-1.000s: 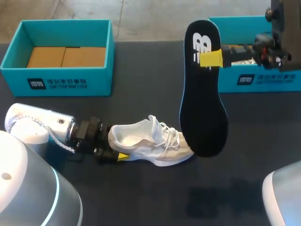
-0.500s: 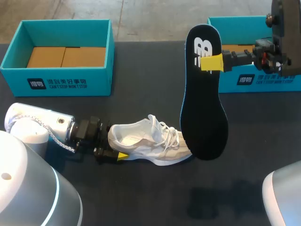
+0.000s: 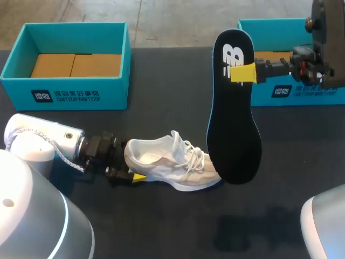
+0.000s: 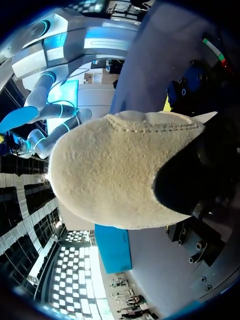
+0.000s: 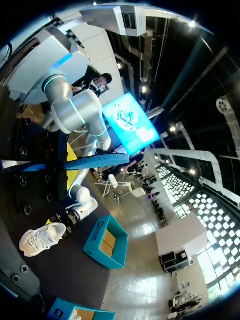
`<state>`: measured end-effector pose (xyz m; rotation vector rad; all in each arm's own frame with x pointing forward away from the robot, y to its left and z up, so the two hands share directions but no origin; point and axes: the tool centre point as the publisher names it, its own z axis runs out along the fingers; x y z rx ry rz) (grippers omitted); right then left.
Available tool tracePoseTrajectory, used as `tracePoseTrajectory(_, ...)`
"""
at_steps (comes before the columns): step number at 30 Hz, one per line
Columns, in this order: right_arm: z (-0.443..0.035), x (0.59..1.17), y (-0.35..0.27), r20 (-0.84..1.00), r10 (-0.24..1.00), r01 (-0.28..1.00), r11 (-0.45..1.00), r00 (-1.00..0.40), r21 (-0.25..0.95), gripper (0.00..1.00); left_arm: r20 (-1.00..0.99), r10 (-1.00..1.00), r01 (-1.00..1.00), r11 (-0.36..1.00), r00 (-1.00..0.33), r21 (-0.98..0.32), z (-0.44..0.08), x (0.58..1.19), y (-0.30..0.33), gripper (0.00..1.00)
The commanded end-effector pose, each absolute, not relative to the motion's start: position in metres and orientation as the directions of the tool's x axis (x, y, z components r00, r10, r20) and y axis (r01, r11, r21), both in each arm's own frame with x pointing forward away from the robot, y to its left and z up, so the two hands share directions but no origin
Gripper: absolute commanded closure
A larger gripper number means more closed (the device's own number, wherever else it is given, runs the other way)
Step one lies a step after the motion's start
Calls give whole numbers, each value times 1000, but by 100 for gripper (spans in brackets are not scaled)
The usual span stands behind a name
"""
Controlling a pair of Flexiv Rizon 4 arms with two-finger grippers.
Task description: Take the shoe out of the shoebox, open the shoe tongue, remove and reinsert the insole, then place the shoe into the shoebox
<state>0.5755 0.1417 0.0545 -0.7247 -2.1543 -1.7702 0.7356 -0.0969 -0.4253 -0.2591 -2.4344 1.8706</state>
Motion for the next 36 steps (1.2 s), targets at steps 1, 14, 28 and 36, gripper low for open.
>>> tracePoseTrajectory(1, 57, 579, 145, 497, 209, 529, 139, -842, 837, 100, -63, 181, 114, 283, -981, -952, -420, 741, -93, 0)
tracePoseTrajectory(14, 57, 579, 145, 497, 209, 529, 139, -842, 837, 100, -63, 256, 162, 386, -965, -908, -424, 743, -89, 0)
tracePoseTrajectory(28, 57, 579, 145, 497, 209, 529, 139, -842, 837, 100, -51, 277, 166, 412, -960, -896, -424, 751, -76, 0)
tracePoseTrajectory(36, 57, 579, 145, 497, 209, 529, 139, -842, 837, 100, -72, 313, 215, 452, -947, -865, -417, 752, -76, 0)
